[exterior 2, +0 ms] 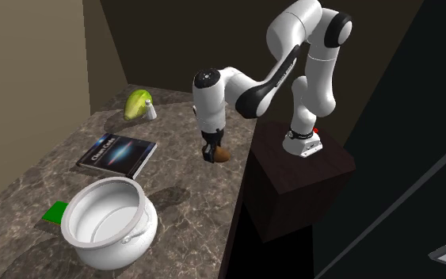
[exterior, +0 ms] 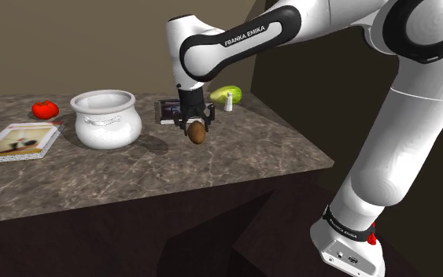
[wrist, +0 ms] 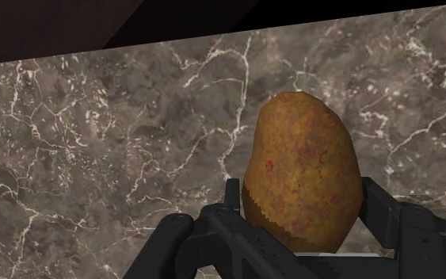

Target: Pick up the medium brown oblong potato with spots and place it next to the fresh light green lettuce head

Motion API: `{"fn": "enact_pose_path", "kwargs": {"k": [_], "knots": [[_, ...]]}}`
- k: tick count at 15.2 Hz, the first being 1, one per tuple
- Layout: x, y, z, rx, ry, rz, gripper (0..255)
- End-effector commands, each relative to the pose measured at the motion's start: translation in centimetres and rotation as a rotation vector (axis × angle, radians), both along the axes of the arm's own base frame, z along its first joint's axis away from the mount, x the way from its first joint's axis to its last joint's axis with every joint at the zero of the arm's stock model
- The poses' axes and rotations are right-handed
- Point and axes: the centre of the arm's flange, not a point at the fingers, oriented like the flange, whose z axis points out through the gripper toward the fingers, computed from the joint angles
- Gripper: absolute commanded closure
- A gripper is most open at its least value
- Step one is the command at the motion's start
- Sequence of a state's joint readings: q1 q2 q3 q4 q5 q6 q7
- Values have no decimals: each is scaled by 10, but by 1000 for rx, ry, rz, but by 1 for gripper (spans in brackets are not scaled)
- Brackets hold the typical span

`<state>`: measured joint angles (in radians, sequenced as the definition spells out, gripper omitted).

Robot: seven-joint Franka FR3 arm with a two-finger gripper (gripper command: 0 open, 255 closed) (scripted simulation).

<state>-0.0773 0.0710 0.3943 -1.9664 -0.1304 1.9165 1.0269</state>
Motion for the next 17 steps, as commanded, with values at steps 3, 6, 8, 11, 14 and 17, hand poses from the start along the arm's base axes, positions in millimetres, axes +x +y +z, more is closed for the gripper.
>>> {"fn": "enact_pose_path", "kwargs": {"k": [3, 6, 8, 11, 14, 17], "knots": [[1, 1, 21, 0, 0, 0, 255], [1, 1, 36, 0, 0, 0, 255], [1, 1, 47, 0, 0, 0, 255], [1, 1, 63, 0, 0, 0, 255], [1, 1, 79, 0, 0, 0, 255], [1, 1, 94, 0, 0, 0, 255]]}}
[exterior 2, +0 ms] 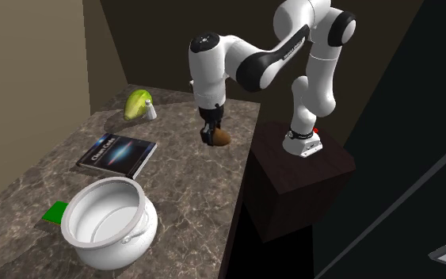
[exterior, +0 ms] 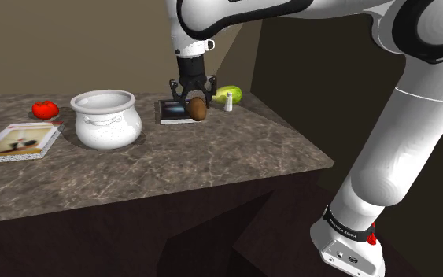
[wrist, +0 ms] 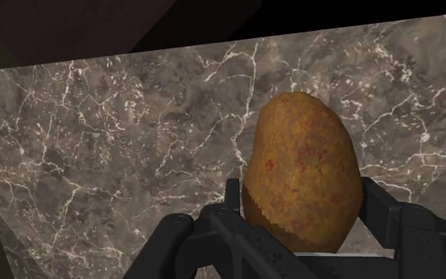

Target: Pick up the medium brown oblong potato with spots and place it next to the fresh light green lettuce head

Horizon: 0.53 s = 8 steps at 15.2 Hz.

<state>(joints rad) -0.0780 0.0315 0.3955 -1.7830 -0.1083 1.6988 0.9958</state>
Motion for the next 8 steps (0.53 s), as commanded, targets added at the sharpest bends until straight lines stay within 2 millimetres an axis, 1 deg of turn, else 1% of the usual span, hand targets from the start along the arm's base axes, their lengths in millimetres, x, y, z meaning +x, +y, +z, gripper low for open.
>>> {"fn": "enact_pose_path", "kwargs": {"k": [1, 8], "knots": [[1, -13, 5, 0, 0, 0, 255], [6, -105, 5, 0, 0, 0, 255]]}}
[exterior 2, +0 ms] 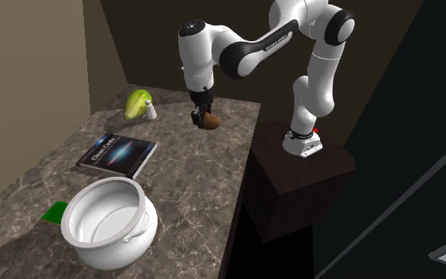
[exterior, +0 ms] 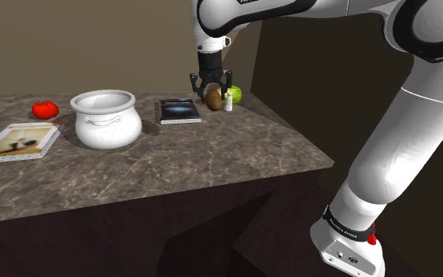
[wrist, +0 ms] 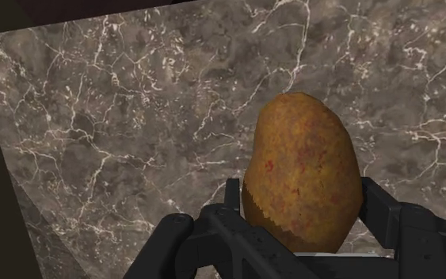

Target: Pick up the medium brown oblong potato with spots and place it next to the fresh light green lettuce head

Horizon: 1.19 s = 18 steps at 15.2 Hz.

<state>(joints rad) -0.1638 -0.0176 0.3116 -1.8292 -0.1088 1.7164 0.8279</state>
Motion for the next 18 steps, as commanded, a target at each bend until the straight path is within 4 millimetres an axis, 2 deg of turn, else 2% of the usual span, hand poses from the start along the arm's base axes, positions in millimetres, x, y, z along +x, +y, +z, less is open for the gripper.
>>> {"fn": "enact_pose_path", "kwargs": {"k": [1, 18], "knots": [[0, -27, 0, 0, 0, 1, 255], [11, -251, 0, 0, 0, 1, 255]]}}
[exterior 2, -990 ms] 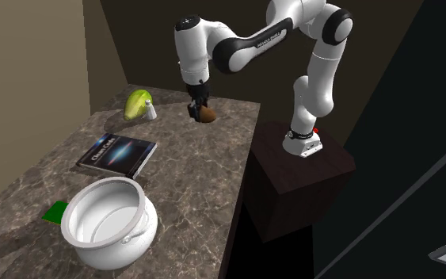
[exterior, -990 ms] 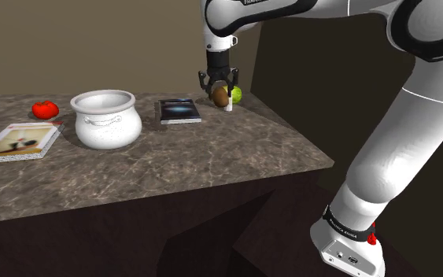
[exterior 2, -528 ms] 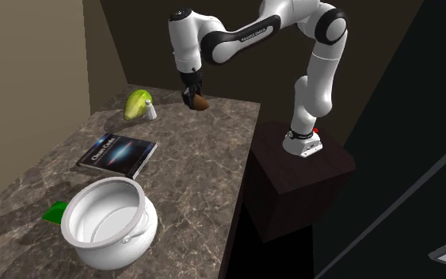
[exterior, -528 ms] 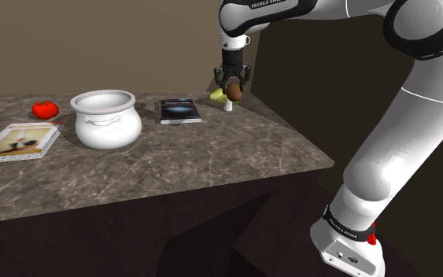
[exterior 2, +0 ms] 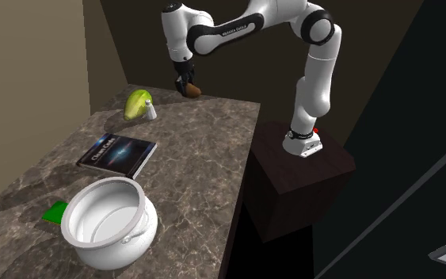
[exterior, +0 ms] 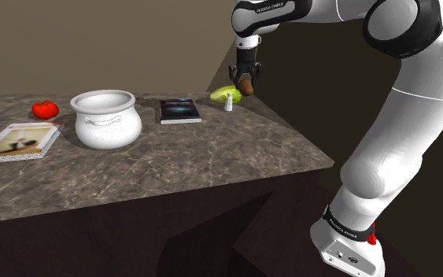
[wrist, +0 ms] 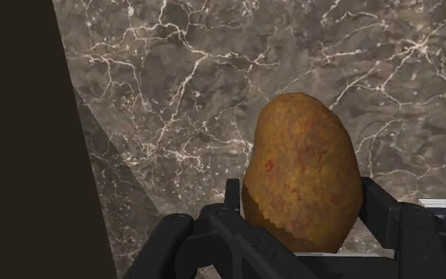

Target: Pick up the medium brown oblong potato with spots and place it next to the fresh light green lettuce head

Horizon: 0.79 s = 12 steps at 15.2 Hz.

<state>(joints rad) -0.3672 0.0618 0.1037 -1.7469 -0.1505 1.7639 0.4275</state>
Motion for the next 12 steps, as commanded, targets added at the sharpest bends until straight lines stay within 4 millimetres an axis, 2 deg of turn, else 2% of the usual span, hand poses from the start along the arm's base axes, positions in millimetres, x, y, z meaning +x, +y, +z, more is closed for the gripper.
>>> {"fn": "enact_pose_path", "kwargs": {"k": [1, 12], "knots": [[1, -28, 1, 0, 0, 1, 255], [8, -173, 1, 0, 0, 1, 255]]}}
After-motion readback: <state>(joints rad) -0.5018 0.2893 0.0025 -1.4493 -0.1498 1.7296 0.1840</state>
